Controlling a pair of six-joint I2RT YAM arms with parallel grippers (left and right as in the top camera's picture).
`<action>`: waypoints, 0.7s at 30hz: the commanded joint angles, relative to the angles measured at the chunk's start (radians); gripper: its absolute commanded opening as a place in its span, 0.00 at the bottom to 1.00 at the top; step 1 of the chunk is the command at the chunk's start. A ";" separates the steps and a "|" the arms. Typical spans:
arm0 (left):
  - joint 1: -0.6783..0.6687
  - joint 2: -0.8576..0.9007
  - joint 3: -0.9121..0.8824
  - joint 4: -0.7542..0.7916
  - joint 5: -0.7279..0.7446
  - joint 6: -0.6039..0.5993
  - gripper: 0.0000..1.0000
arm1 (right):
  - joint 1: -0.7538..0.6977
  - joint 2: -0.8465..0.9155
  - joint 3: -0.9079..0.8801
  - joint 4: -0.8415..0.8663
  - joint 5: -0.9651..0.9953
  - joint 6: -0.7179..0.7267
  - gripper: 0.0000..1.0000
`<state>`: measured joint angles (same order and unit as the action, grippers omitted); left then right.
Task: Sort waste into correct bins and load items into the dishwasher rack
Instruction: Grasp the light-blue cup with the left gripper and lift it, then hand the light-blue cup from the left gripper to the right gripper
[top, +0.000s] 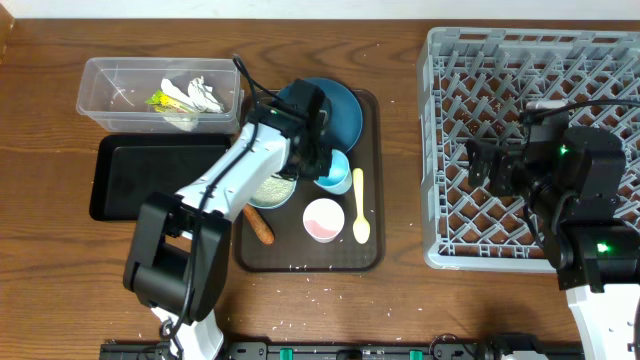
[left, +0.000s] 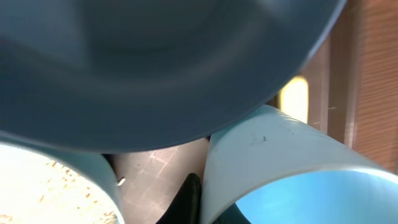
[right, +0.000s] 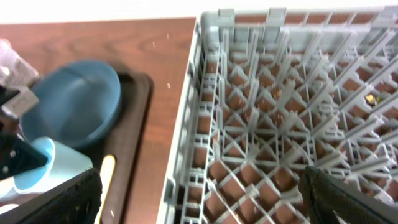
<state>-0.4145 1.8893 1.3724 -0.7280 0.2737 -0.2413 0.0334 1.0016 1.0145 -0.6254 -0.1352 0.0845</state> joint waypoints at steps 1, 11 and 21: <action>0.052 -0.028 0.083 0.004 0.183 -0.023 0.06 | 0.013 -0.002 0.018 0.034 -0.045 0.087 0.99; 0.259 -0.079 0.105 0.005 0.864 -0.052 0.06 | 0.027 0.065 0.018 0.242 -0.470 0.006 0.94; 0.332 -0.079 0.105 0.005 1.209 -0.052 0.06 | 0.091 0.285 0.018 0.529 -0.911 -0.040 0.95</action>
<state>-0.0811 1.8305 1.4582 -0.7235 1.2968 -0.2920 0.0998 1.2457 1.0180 -0.1310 -0.8528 0.0631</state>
